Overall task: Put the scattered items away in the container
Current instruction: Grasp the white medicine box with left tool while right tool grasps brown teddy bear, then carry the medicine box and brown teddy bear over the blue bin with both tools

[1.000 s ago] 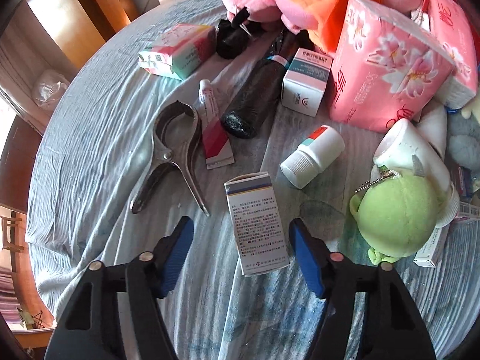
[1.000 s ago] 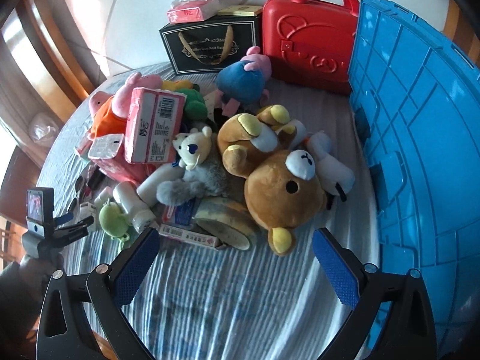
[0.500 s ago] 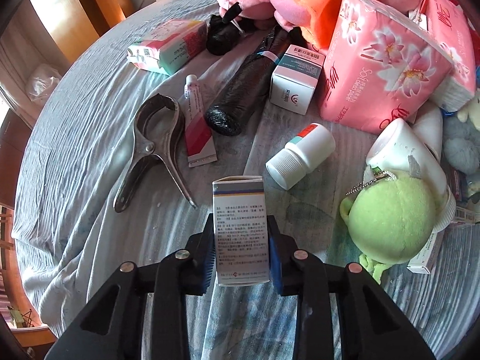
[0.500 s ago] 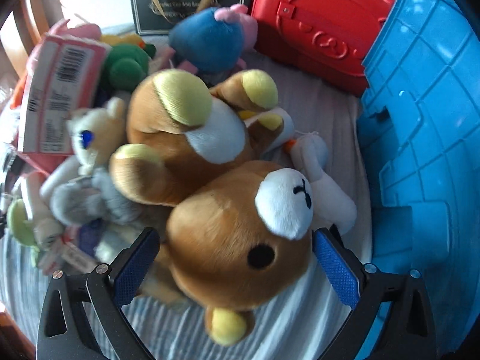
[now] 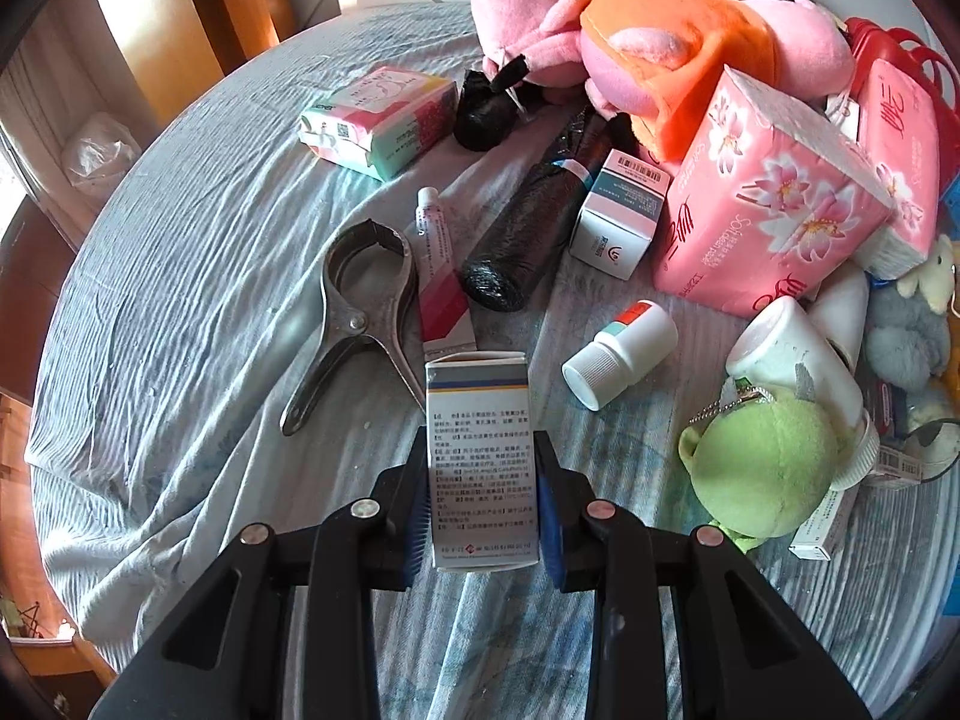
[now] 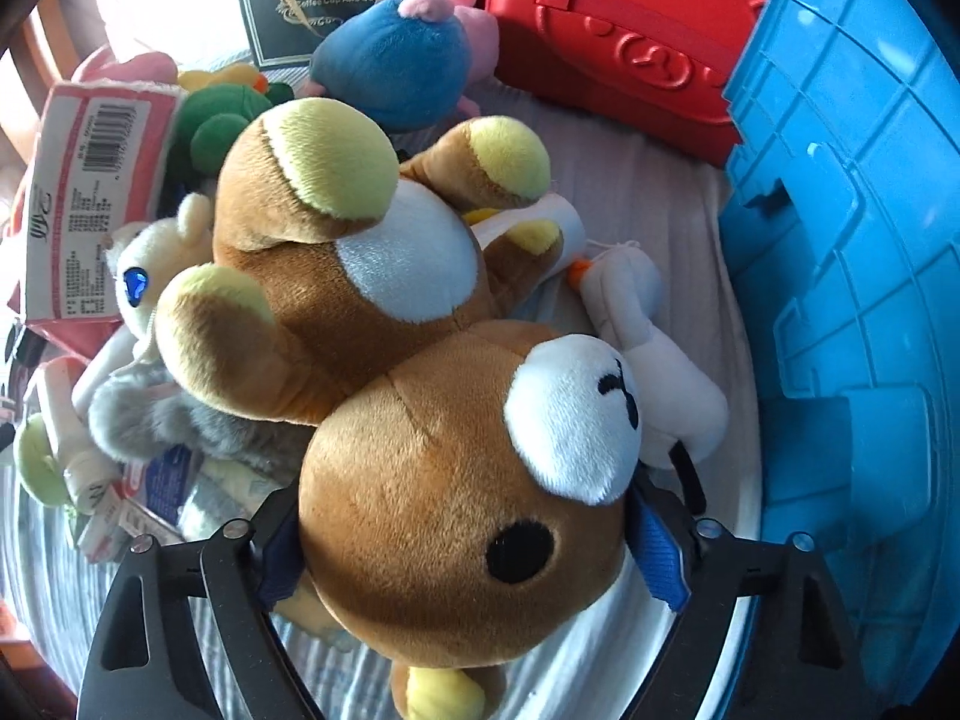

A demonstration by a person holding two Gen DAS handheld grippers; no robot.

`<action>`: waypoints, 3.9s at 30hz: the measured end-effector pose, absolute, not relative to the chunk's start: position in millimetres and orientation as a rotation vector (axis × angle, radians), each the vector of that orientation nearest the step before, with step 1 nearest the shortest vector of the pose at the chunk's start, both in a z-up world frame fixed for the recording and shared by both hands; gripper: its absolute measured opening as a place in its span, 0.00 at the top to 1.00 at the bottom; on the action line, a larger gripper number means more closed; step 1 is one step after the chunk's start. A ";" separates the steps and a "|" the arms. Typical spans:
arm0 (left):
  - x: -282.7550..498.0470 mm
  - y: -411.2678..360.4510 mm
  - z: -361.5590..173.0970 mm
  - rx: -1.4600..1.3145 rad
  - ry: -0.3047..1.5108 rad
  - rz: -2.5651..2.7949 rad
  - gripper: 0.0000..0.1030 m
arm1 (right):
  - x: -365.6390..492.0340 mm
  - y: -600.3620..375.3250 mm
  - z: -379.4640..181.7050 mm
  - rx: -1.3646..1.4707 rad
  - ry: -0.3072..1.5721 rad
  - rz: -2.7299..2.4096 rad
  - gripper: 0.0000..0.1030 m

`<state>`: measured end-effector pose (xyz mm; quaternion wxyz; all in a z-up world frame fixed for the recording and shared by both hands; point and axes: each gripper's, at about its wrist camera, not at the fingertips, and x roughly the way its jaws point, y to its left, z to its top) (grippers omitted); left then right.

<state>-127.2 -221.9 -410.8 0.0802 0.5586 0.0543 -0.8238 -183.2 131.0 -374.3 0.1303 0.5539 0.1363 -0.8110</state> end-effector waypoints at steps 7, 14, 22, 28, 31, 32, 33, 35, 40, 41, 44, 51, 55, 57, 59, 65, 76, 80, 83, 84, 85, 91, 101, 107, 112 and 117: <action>-119.8 -230.7 -394.4 1.627 0.185 -2.478 0.71 | -162.7 146.8 -349.7 1.585 0.316 -2.374 0.16; -118.3 -233.1 -374.6 1.586 0.162 -2.509 0.71 | -140.7 153.9 -315.7 1.523 0.283 -2.402 0.16; -112.0 -230.4 -339.1 1.514 0.157 -2.554 0.71 | -129.0 138.9 -292.1 1.462 0.243 -2.417 0.16; -105.3 -222.1 -300.7 1.460 0.170 -2.591 0.71 | -114.6 144.9 -259.8 1.404 0.200 -2.420 0.16; -102.8 -215.0 -277.9 1.427 0.163 -2.619 0.71 | -106.7 149.7 -241.8 1.369 0.173 -2.424 0.16; -102.0 -212.6 -270.1 1.417 0.164 -2.627 0.71 | -103.8 151.6 -235.4 1.358 0.162 -2.424 0.16; -101.2 -210.0 -262.3 1.407 0.165 -2.635 0.71 | -99.9 152.9 -228.9 1.345 0.154 -2.426 0.16; -100.1 -204.4 -246.8 1.394 0.169 -2.654 0.71 | -91.5 156.6 -214.3 1.313 0.140 -2.430 0.16; -97.3 -184.7 -204.4 1.337 0.150 -2.715 0.71 | -73.9 168.7 -178.7 1.240 0.093 -2.439 0.16; -97.4 -180.9 -196.5 1.326 0.146 -2.725 0.71 | -70.2 171.9 -171.1 1.225 0.083 -2.441 0.16; -95.3 -167.5 -174.7 1.282 0.130 -2.757 0.71 | -59.6 181.3 -150.9 1.180 0.058 -2.454 0.16; -93.4 -133.9 -135.0 1.209 0.104 -2.823 0.71 | -44.5 206.8 -112.6 1.090 0.007 -2.484 0.16; -94.9 -108.0 -116.1 1.168 0.057 -2.868 0.71 | -44.1 222.8 -92.5 1.039 -0.030 -2.507 0.16; -96.7 -94.4 -105.9 1.149 0.039 -2.894 0.71 | -44.4 235.0 -84.9 1.017 -0.047 -2.519 0.16; -98.1 -79.0 -94.9 1.120 0.015 -2.921 0.71 | -45.3 246.1 -77.2 0.996 -0.061 -2.533 0.16; -102.4 -32.9 -65.5 1.071 -0.020 -2.999 0.71 | -31.2 276.4 -52.4 0.941 -0.089 -2.562 0.16; -113.8 77.9 -28.2 1.031 -0.103 -3.169 0.71 | -24.4 342.1 -23.2 0.882 -0.151 -2.622 0.16; -120.1 122.8 -15.2 1.019 -0.138 -3.242 0.71 | -23.5 368.9 -17.1 0.870 -0.172 -2.654 0.16; -124.2 155.4 -6.8 1.020 -0.170 -3.293 0.71 | -22.4 386.9 -14.5 0.869 -0.186 -2.678 0.16; -125.5 165.7 -4.3 1.022 -0.178 -3.309 0.71 | -21.9 392.7 -14.5 0.871 -0.191 -2.685 0.16; -126.5 175.7 -1.6 1.023 -0.184 -3.324 0.71 | -21.5 398.3 -14.4 0.872 -0.196 -2.693 0.16; -133.5 234.4 8.3 1.051 -0.230 -3.408 0.71 | -16.0 437.5 -15.5 0.885 -0.237 -2.744 0.16; -141.6 322.2 17.3 1.104 -0.300 -3.515 0.71 | -14.0 497.5 -25.2 0.916 -0.295 -2.822 0.16; -147.6 360.8 15.6 1.136 -0.334 -3.552 0.71 | -20.3 522.6 -36.7 0.946 -0.318 -2.854 0.16; -156.5 387.3 12.8 1.172 -0.360 -3.568 0.71 | -25.4 536.4 -42.9 0.967 -0.332 -2.878 0.16; -163.8 406.0 9.8 1.192 -0.384 -3.578 0.72 | -34.8 550.8 -50.3 0.989 -0.345 -2.894 0.16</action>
